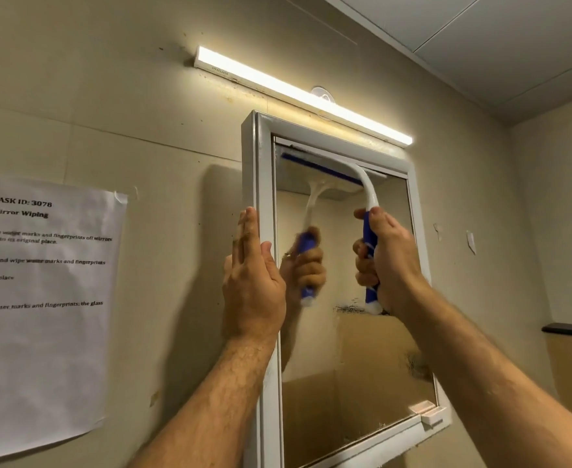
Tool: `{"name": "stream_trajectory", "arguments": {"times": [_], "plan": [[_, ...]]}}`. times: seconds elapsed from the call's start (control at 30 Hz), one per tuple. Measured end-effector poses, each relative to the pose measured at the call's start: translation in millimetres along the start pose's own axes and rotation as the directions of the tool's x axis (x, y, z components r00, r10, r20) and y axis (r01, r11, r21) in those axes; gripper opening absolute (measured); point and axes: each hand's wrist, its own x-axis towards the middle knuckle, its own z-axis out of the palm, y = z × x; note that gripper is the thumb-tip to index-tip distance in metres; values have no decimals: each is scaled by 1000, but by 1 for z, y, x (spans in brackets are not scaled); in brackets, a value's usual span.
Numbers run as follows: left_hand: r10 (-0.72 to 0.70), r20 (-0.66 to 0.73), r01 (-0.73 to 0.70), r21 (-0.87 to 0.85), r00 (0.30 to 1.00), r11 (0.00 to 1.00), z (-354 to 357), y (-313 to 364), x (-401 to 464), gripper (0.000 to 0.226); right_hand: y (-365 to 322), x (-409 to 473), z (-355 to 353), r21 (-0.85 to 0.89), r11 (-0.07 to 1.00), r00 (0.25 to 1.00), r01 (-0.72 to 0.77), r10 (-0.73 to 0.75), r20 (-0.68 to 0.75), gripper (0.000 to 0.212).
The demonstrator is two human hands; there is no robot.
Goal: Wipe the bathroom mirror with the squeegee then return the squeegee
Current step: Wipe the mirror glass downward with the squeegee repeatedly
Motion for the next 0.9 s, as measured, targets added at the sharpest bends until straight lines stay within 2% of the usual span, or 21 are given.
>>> {"name": "stream_trajectory", "arguments": {"times": [0.17, 0.33, 0.53, 0.8, 0.9], "plan": [[-7, -8, 7, -8, 1000, 1000, 1, 0, -1, 70, 7, 2, 1, 1, 999, 999, -39, 39, 1, 35], [-8, -12, 8, 9, 1000, 1000, -1, 1, -2, 60, 28, -29, -12, -21, 997, 997, -69, 70, 40, 34], [1, -25, -1, 17, 1000, 1000, 0, 1, -3, 62, 6, -21, -5, -62, 998, 999, -30, 32, 29, 36], [-10, -60, 12, 36, 998, 999, 0, 1, -5, 53, 38, -58, -15, -83, 986, 987, -147, 152, 59, 37], [-8, -71, 10, 28, 997, 1000, -1, 3, -5, 53, 46, -70, -23, -121, 975, 981, -188, 193, 31, 40]]}}
